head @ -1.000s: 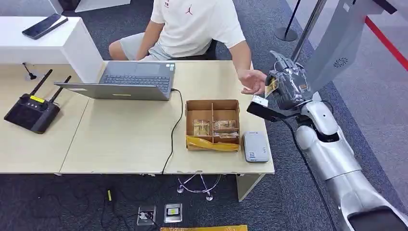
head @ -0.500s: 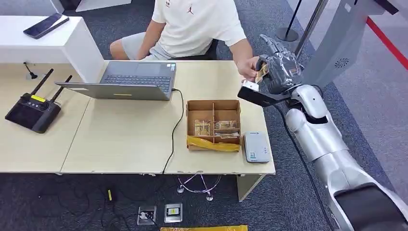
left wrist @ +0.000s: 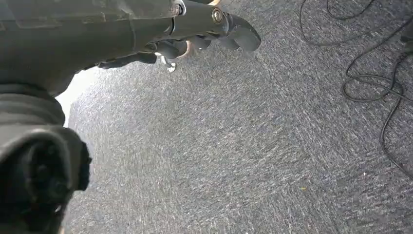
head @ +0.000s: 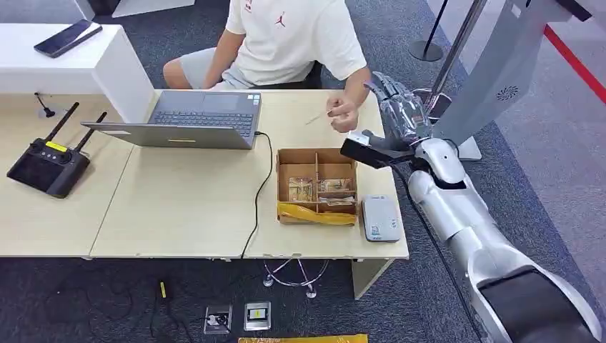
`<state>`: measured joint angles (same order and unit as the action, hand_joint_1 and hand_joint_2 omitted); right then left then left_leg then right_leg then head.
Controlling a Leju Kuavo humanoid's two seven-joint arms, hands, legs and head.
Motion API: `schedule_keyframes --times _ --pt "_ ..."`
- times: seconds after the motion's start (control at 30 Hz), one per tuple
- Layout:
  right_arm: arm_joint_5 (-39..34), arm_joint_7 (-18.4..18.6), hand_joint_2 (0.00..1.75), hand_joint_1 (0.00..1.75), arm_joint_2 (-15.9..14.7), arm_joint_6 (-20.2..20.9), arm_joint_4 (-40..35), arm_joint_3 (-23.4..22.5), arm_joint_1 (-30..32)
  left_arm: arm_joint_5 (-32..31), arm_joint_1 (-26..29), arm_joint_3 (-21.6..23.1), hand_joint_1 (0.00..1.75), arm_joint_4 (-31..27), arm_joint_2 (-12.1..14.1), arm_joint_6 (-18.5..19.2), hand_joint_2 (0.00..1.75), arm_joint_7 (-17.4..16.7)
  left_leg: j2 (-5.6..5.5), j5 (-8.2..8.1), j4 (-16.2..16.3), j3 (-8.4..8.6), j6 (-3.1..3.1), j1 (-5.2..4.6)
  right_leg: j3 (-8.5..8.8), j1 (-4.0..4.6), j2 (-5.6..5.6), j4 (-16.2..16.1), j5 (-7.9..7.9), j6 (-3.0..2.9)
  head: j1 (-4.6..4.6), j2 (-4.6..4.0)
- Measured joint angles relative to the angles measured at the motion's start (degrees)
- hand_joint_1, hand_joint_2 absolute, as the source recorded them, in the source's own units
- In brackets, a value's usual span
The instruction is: Pass the card to the sensor for recognition and then transmit it.
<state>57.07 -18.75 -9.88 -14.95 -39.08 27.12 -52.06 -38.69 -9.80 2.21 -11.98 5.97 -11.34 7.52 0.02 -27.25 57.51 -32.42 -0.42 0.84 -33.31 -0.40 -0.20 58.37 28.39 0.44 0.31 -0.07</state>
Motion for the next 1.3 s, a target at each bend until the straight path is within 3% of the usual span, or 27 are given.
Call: schedule_keyframes --times 0.27,0.47,0.77,1.0,1.3 --pt "-0.7 0.2 1.75 0.0 0.1 -0.6 1.6 0.4 0.0 0.9 0.2 0.0 0.0 0.0 0.0 -0.4 0.0 0.0 0.0 0.0 0.0 0.03 0.0 -0.01 -0.02 -0.01 0.0 0.0 0.0 0.0 0.0 0.0" --pt "-3.8 2.1 1.75 0.0 -1.1 1.2 1.3 -0.3 1.7 2.0 0.6 0.0 0.0 0.0 0.0 -0.8 0.0 0.0 0.02 0.0 0.0 0.06 0.0 0.0 -0.02 0.0 0.02 0.0 0.0 0.0 0.0 0.0" --pt "-7.0 6.3 1.75 0.0 -8.7 9.9 -7.9 -3.7 11.4 4.0 1.9 0.0 0.0 0.0 0.3 -1.7 0.0 0.0 0.02 -0.05 0.0 0.06 0.0 -0.03 -0.01 -0.03 -0.01 0.0 0.0 0.0 -0.02 0.0" --pt "-7.2 8.5 1.75 0.0 -14.1 14.4 -16.1 -6.7 17.8 4.5 1.9 0.0 0.0 0.1 0.4 -2.1 0.0 0.0 0.01 -0.06 0.0 0.08 0.01 -0.01 0.01 -0.02 -0.02 -0.1 0.0 0.0 0.0 0.0" --pt "-8.2 10.6 1.75 0.0 -18.7 21.6 -27.0 -9.4 27.0 4.5 2.0 0.0 0.0 0.1 0.7 -2.0 0.0 0.1 0.05 -0.06 0.0 0.05 0.0 -0.01 0.0 -0.02 -0.01 -0.1 0.0 0.0 -0.02 0.0"
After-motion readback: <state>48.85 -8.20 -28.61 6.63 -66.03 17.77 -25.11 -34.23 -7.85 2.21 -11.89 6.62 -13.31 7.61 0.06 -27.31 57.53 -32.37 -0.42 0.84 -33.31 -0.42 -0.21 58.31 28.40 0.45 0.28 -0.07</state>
